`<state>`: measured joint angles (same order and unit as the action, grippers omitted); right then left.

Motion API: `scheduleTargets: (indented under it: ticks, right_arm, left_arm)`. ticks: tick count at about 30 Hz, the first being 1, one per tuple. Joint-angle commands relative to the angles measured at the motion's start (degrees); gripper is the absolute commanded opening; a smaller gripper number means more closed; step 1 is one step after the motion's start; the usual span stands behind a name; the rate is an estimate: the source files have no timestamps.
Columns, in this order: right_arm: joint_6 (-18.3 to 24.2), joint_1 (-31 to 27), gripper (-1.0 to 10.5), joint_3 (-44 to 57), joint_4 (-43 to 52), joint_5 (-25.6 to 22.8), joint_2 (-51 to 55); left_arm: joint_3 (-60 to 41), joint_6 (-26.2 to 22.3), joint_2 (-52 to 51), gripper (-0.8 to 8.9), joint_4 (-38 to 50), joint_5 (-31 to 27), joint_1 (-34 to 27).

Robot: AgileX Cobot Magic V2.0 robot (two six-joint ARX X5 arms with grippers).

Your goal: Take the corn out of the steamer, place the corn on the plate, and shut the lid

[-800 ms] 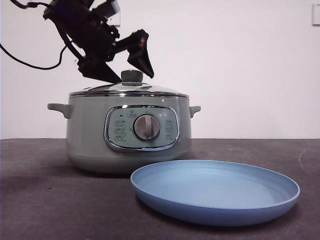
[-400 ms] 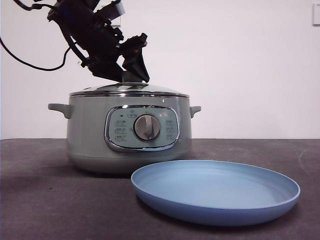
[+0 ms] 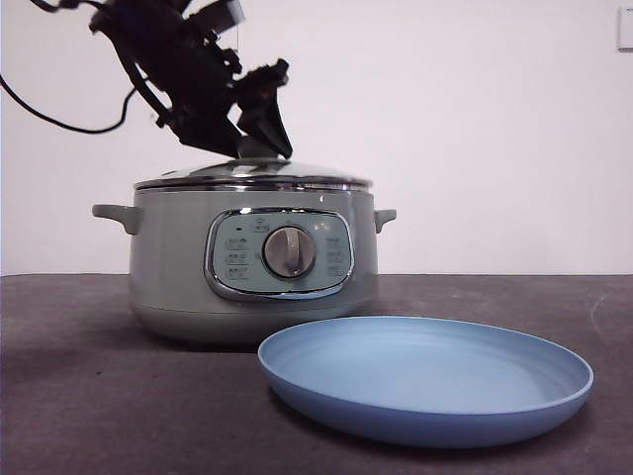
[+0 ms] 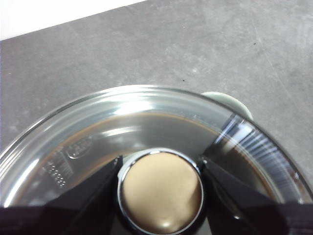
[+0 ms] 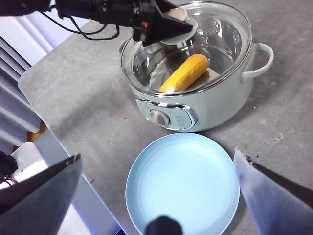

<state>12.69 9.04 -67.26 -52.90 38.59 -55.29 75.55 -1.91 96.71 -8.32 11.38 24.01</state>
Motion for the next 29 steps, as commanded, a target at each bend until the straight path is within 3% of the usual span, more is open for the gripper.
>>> scheduleTargets:
  ticks: [1, 7, 12, 22, 29]
  right_arm:
    - [-1.49, 0.17, 5.3, -0.09, 1.42, 0.07, -0.66]
    - [-6.05, 0.2, 5.3, -0.09, 7.58, 0.04, -2.6]
    - [-11.39, 1.66, 5.4, -0.09, 14.93, -0.98, -5.95]
    - [-20.46, 13.25, 5.4, -0.9, 30.23, -13.53, -17.99]
    - [-21.29, 21.4, 5.4, -10.23, 31.36, -22.6, -32.11]
  left_arm:
    - [1.42, 0.35, -4.92, -0.08, 0.37, 1.88, -0.55]
    - [1.68, 0.15, -12.85, -0.08, -1.7, 2.45, -1.01]
    - [1.68, -0.33, -21.33, -0.08, -8.94, 2.49, -1.29]
    - [1.68, -1.51, -39.01, -0.08, -22.03, 2.16, -1.29]
    - [1.68, -1.33, -48.19, -0.08, -31.08, -1.27, -1.29]
